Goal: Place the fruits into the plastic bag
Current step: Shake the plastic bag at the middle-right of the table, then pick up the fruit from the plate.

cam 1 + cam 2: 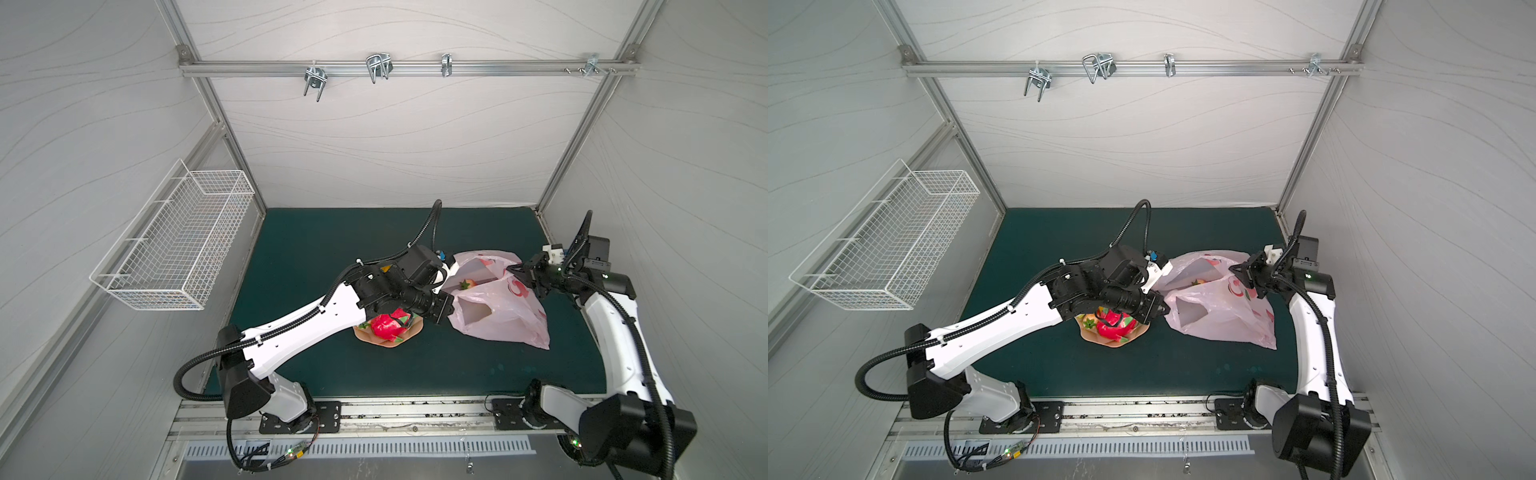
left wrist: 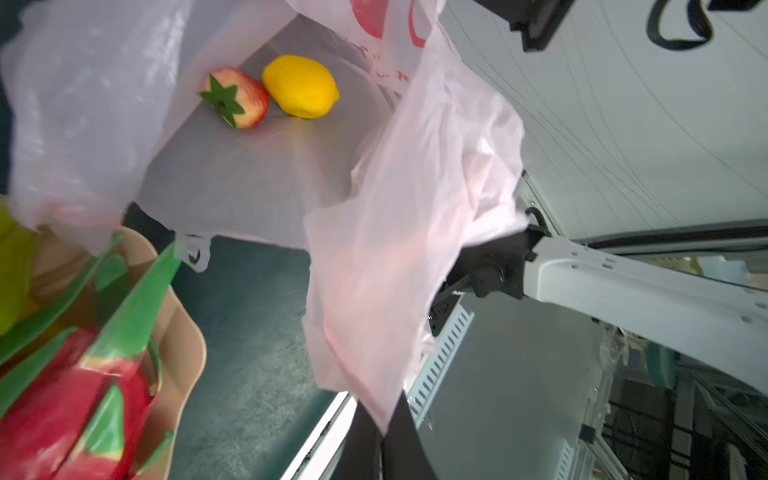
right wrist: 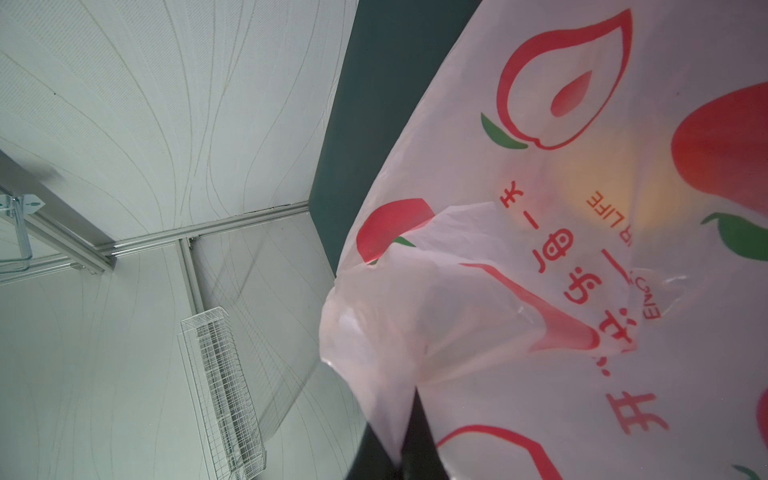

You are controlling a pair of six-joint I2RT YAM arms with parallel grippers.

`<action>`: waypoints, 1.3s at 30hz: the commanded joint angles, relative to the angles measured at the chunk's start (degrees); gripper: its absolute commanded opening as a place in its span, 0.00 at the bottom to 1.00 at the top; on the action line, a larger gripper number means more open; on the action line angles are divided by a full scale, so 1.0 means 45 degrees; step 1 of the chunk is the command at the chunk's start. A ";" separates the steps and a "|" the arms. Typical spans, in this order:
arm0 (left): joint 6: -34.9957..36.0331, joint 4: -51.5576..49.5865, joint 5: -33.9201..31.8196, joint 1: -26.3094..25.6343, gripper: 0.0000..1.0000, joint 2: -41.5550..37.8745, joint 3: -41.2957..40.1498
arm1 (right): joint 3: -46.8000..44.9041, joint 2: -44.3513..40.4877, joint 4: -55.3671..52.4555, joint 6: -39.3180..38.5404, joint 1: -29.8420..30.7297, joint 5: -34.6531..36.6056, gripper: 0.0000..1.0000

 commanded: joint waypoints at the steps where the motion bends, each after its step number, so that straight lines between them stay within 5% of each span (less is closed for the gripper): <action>1: 0.0024 0.1196 0.1111 -0.0070 0.36 -0.0963 -0.1016 | -0.0131 -0.0264 -0.0032 0.0298 -0.0078 -0.0188 0.00; 4: -0.0893 0.1919 0.0800 0.0260 0.72 -0.1832 -0.2006 | -0.0175 -0.0356 -0.0238 0.0167 -0.0069 -0.0177 0.00; 7: -0.1821 0.1784 0.0373 0.0923 0.83 -0.2259 -0.2044 | -0.0257 -0.0547 -0.0412 0.0137 -0.0078 -0.0179 0.00; 13: -0.3786 0.0796 -0.0483 0.2494 0.86 -0.2825 -0.1982 | -0.0495 -0.1075 -0.0930 -0.0004 -0.0022 -0.0137 0.00; 21: -0.3696 -0.0429 -0.1140 0.2792 0.86 -0.2553 -0.2077 | -0.1346 -0.1770 -0.1083 0.0041 0.0406 0.0135 0.00; 35: -0.0329 -0.5084 -0.2526 0.3194 0.88 -0.2116 -0.0929 | -0.1097 -0.1950 -0.1554 -0.0246 0.0683 0.0612 0.00; 39: -0.0120 -0.5430 -0.2218 0.4347 0.91 -0.1948 -0.1140 | -0.1031 -0.1949 -0.1572 -0.0281 0.0681 0.0686 0.00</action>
